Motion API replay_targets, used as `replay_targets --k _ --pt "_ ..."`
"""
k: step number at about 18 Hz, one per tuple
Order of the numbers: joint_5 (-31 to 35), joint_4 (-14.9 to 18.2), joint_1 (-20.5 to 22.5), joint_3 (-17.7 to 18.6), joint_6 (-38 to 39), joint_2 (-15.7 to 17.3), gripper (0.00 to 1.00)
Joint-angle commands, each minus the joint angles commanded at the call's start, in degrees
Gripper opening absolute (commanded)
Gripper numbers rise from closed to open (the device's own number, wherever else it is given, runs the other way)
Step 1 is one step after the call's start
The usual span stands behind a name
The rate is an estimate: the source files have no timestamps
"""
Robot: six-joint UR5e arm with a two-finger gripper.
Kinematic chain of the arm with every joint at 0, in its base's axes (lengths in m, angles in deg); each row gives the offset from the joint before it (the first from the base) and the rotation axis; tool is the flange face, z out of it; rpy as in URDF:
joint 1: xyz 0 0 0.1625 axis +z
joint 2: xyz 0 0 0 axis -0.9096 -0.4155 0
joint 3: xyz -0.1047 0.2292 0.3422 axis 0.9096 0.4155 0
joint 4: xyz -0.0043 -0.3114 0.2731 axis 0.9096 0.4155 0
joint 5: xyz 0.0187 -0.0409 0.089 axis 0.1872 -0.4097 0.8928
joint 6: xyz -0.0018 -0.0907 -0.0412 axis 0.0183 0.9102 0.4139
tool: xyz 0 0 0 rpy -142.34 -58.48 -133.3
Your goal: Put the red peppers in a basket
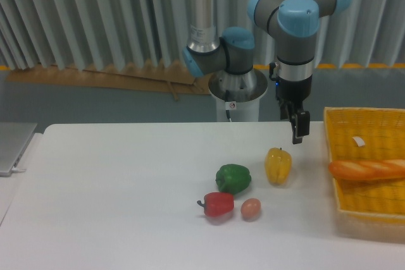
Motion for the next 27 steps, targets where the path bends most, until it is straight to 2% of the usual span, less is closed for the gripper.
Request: replay_targets --k 27 --pt "-0.17 -0.09 0.0 0.18 1.93 -0.09 1.0"
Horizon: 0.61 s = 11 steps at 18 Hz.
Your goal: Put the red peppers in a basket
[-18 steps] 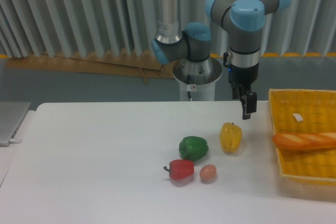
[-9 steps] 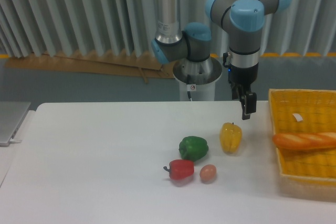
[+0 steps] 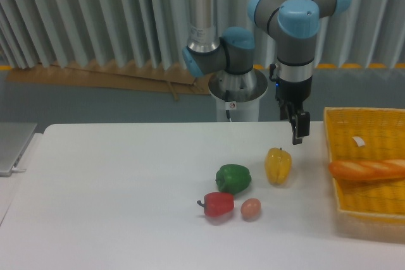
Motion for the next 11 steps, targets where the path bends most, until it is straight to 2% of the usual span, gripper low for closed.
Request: replay_targets --k 3,7,11 --pt "0.0 -0.09 0.0 -0.17 0.26 -0.09 1.0" --pt "-0.35 -2.02 -0.44 -0.09 7.9 -0.79 1.0" --pt "-0.18 -2.37 -0.88 0.09 8.44 -0.97 1.0"
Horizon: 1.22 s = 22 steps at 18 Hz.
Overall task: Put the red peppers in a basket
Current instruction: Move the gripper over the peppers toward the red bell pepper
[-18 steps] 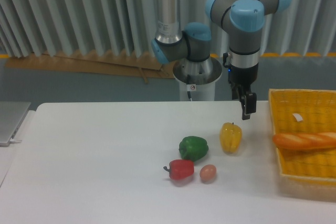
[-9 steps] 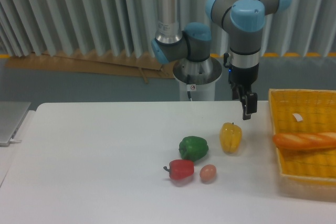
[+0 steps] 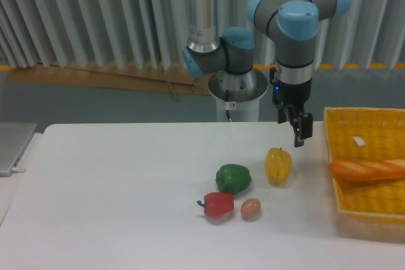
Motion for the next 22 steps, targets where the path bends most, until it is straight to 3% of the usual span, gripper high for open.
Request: replay_targets --k 15,22 --pt "0.0 -0.09 -0.44 0.26 0.61 -0.53 1.0" --pt "0.09 -2.11 -3.07 0.44 7.38 -0.88 1.0"
